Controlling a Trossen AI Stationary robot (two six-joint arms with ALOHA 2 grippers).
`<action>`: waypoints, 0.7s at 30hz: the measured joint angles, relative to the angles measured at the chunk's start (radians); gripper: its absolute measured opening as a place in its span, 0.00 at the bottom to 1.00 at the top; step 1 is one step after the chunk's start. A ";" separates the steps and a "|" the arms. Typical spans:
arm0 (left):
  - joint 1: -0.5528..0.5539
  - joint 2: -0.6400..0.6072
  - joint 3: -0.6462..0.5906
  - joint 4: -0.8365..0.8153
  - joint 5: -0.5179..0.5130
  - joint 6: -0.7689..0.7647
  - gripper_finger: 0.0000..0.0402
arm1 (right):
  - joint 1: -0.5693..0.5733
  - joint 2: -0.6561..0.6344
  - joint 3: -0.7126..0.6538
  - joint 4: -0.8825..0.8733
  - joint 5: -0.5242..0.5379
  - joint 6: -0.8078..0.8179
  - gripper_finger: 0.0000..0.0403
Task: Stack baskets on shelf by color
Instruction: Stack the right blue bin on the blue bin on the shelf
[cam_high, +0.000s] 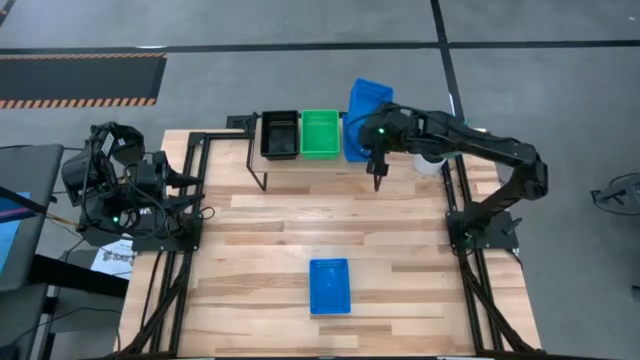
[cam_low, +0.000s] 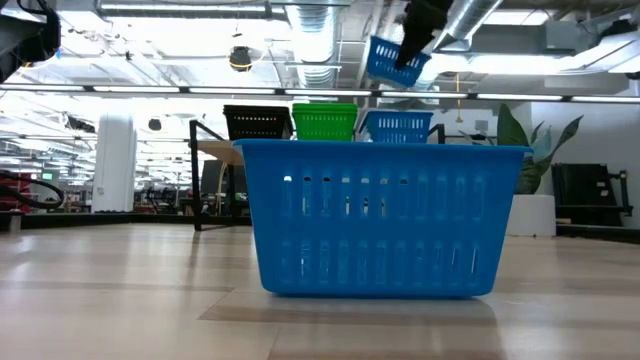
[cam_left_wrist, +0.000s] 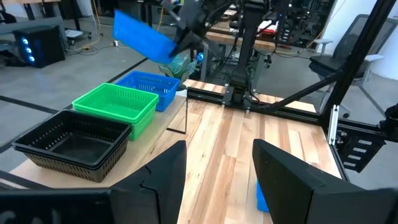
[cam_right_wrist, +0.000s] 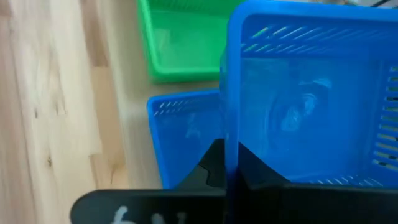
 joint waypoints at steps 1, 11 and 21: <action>0.000 0.000 0.000 0.000 0.000 0.003 0.43 | -0.011 0.008 -0.002 -0.005 -0.014 -0.013 0.02; 0.000 0.000 0.000 0.000 0.000 0.009 0.43 | -0.081 0.104 -0.001 -0.023 -0.069 -0.115 0.02; 0.000 0.000 0.000 -0.005 0.000 0.012 0.43 | -0.103 0.138 -0.002 -0.124 -0.072 -0.161 0.03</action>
